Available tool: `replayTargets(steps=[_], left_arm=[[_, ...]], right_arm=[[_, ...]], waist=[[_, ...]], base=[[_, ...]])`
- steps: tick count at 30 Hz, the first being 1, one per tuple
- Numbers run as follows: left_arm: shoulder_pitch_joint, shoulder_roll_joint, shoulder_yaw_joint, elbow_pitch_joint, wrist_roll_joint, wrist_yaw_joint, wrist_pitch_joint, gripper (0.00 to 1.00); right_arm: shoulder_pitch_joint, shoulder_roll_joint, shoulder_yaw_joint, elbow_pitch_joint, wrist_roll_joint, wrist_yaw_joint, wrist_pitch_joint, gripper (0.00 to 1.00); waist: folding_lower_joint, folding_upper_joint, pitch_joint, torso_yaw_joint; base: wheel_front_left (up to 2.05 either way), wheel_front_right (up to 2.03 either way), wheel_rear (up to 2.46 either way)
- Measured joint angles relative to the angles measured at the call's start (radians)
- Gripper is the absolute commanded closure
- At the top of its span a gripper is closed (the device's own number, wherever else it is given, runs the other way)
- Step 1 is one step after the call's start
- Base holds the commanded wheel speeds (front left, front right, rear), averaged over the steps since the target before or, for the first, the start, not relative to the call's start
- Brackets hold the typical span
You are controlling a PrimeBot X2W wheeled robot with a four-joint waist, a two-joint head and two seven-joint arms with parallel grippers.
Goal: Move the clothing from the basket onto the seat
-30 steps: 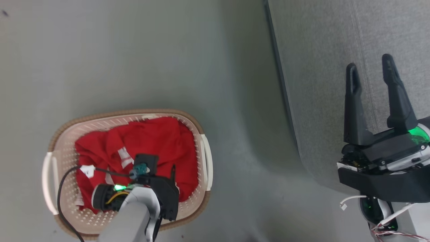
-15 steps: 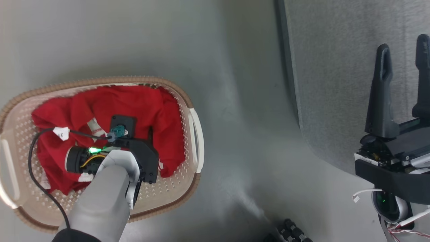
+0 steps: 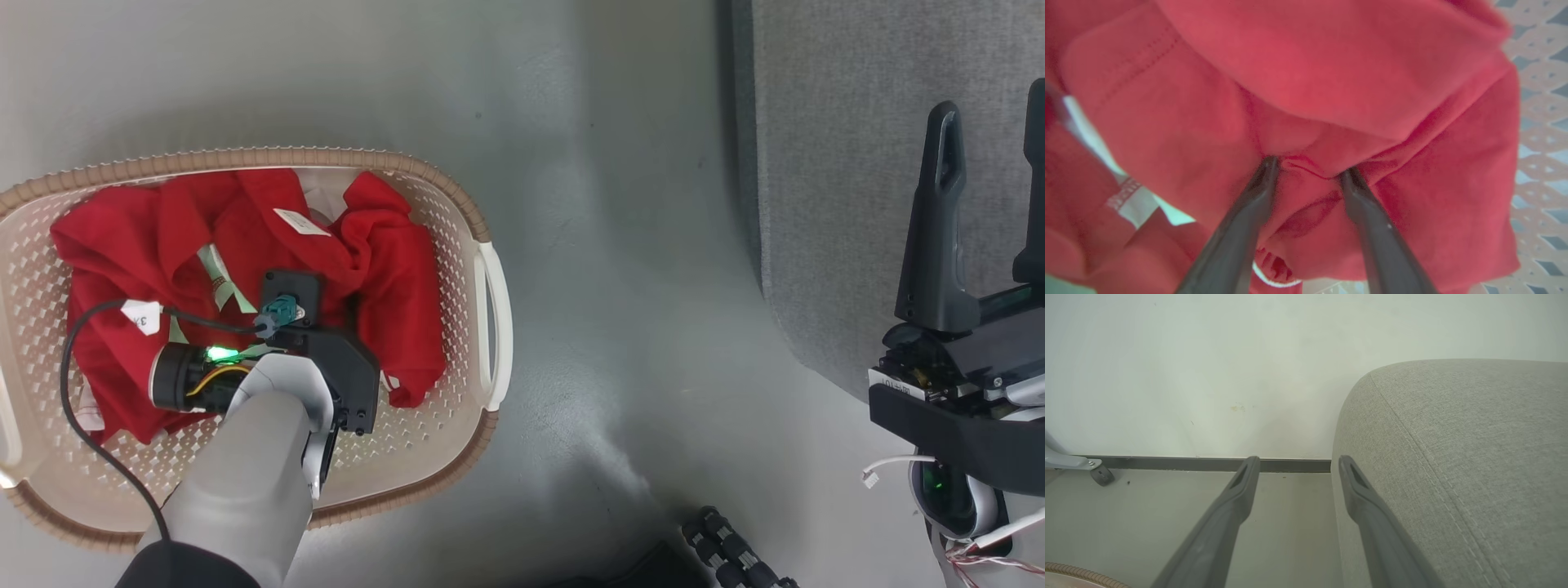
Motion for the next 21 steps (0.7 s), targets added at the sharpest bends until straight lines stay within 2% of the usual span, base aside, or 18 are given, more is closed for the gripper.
replayTargets(steps=[14,21], left_arm=[[-0.025,-0.021,-0.009,0.040,0.000,-0.003,-0.067,1.00],[-0.022,-0.028,-0.031,0.044,0.002,-0.029,-0.096,1.00]], right_arm=[[-0.037,0.005,0.003,0.047,-0.016,0.009,0.000,0.00],[-0.039,0.004,0.000,0.110,-0.022,0.028,0.000,0.00]], waist=[[0.0000,-0.0001,-0.018,0.016],[0.0000,-0.0001,-0.071,0.032]], base=[[0.00,0.00,0.00],[0.00,0.00,0.00]])
